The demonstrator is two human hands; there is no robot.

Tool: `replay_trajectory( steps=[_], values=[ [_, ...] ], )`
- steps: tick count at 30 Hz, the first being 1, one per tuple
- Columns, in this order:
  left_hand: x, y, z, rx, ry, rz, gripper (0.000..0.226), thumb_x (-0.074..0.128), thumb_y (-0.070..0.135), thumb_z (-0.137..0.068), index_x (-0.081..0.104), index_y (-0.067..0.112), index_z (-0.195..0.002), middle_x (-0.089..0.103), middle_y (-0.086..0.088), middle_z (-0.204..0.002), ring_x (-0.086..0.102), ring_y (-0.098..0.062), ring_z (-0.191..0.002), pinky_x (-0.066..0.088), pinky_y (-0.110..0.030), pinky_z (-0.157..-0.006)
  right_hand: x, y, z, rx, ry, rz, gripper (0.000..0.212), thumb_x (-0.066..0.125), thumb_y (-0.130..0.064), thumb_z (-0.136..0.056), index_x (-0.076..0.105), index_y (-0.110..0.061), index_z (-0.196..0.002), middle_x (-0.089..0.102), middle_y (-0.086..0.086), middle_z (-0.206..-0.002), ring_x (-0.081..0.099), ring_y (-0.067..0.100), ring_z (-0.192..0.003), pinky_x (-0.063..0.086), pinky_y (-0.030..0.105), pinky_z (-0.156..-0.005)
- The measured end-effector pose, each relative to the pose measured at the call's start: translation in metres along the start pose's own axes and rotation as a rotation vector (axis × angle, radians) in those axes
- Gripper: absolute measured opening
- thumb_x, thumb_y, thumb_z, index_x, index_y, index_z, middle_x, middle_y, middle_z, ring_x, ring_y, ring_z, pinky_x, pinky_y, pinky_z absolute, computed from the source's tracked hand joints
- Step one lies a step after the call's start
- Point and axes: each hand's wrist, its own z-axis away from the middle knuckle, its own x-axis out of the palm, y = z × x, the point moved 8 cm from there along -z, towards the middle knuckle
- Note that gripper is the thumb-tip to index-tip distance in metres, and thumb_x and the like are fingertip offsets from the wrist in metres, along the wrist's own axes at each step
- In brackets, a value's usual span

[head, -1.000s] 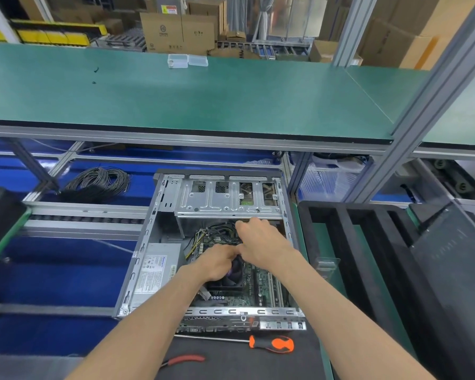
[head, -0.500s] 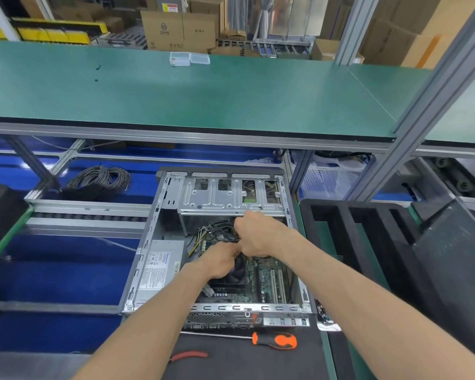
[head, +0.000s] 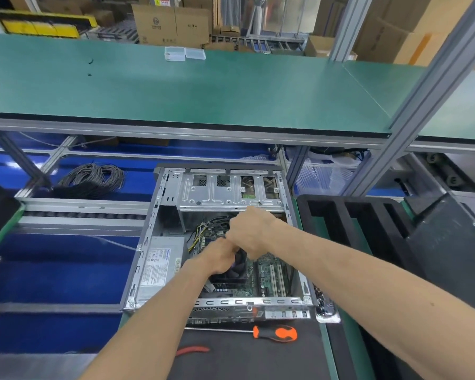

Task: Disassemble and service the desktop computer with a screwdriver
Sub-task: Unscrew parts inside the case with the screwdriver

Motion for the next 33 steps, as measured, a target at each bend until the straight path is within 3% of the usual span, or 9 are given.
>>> replay_trajectory(
  steps=[6, 9, 12, 16, 20, 26, 29, 31, 33],
  values=[
    [-0.005, 0.003, 0.002, 0.011, 0.022, -0.005, 0.026, 0.045, -0.006, -0.081, 0.05, 0.019, -0.088, 0.068, -0.019, -0.103, 0.061, -0.036, -0.096, 0.036, -0.031, -0.067, 0.023, 0.034, 0.006, 0.371, -0.259, -0.69, 0.019, 0.059, -0.021, -0.085, 0.058, -0.009, -0.071, 0.058, 0.006, -0.062, 0.054, 0.022, -0.055, 0.047, 0.029, -0.054],
    [-0.005, 0.004, 0.003, -0.005, 0.063, 0.012, 0.023, 0.045, -0.006, -0.086, 0.062, 0.006, -0.096, 0.068, -0.023, -0.11, 0.062, -0.037, -0.101, 0.044, -0.035, -0.074, 0.006, 0.016, -0.001, 0.211, -0.177, -0.382, 0.01, 0.06, -0.018, -0.086, 0.053, -0.012, -0.082, 0.05, 0.003, -0.07, 0.055, 0.023, -0.065, 0.045, 0.033, -0.056],
    [-0.011, 0.012, 0.003, 0.031, 0.19, 0.178, 0.027, 0.051, -0.023, -0.086, 0.068, -0.014, -0.105, 0.069, -0.024, -0.105, 0.069, -0.003, -0.081, 0.05, -0.02, -0.072, -0.016, -0.02, -0.007, -0.035, -0.002, 0.005, 0.025, 0.07, -0.022, -0.086, 0.046, -0.022, -0.078, 0.038, 0.0, -0.067, 0.046, 0.021, -0.063, 0.039, 0.035, -0.056],
    [-0.006, 0.006, 0.005, 0.0, 0.047, 0.014, 0.038, 0.043, -0.008, -0.084, 0.064, 0.005, -0.113, 0.068, -0.019, -0.115, 0.062, -0.037, -0.104, 0.049, -0.038, -0.078, -0.014, 0.018, -0.001, 0.162, 0.104, -0.387, 0.032, 0.066, -0.021, -0.086, 0.043, -0.009, -0.068, 0.043, 0.001, -0.064, 0.049, 0.021, -0.058, 0.039, 0.03, -0.05],
    [-0.006, 0.008, 0.003, 0.037, -0.007, -0.097, 0.058, 0.044, -0.005, -0.085, 0.056, 0.017, -0.137, 0.065, -0.016, -0.126, 0.059, -0.037, -0.111, 0.047, -0.038, -0.084, 0.003, 0.041, 0.004, 0.385, 0.1, -0.615, 0.031, 0.05, -0.031, -0.1, 0.045, -0.011, -0.077, 0.043, 0.006, -0.074, 0.05, 0.029, -0.074, 0.044, 0.035, -0.068],
    [-0.005, 0.005, 0.001, 0.012, 0.005, -0.102, 0.043, 0.043, -0.004, -0.083, 0.063, 0.012, -0.118, 0.067, -0.018, -0.111, 0.06, -0.037, -0.099, 0.039, -0.035, -0.07, -0.001, 0.027, 0.011, 0.231, 0.148, -0.493, 0.035, 0.054, -0.011, -0.091, 0.031, -0.016, -0.065, 0.033, 0.003, -0.066, 0.042, 0.023, -0.056, 0.024, 0.028, -0.045],
    [-0.007, 0.009, 0.003, 0.034, -0.003, -0.082, 0.06, 0.044, -0.005, -0.081, 0.058, 0.023, -0.132, 0.066, -0.015, -0.103, 0.059, -0.035, -0.092, 0.036, -0.033, -0.068, 0.0, 0.033, 0.018, 0.213, 0.176, -0.474, 0.029, 0.063, -0.006, -0.087, 0.049, -0.012, -0.062, 0.048, 0.006, -0.066, 0.051, 0.023, -0.057, 0.032, 0.027, -0.048],
    [-0.007, 0.009, 0.004, 0.041, -0.014, -0.079, 0.057, 0.044, -0.005, -0.081, 0.057, 0.022, -0.13, 0.06, -0.012, -0.092, 0.058, -0.036, -0.089, 0.035, -0.035, -0.067, 0.001, 0.034, 0.022, 0.175, 0.17, -0.523, 0.015, 0.063, 0.002, -0.083, 0.071, -0.011, -0.081, 0.067, 0.007, -0.086, 0.063, 0.023, -0.081, 0.041, 0.029, -0.062],
    [-0.006, 0.009, 0.004, 0.039, -0.016, -0.087, 0.045, 0.044, -0.005, -0.082, 0.058, 0.015, -0.12, 0.061, -0.017, -0.096, 0.058, -0.04, -0.094, 0.034, -0.037, -0.067, 0.003, 0.026, 0.024, 0.137, 0.179, -0.598, 0.028, 0.061, 0.003, -0.085, 0.069, -0.014, -0.105, 0.067, 0.006, -0.106, 0.058, 0.022, -0.091, 0.042, 0.03, -0.071]
  ],
)
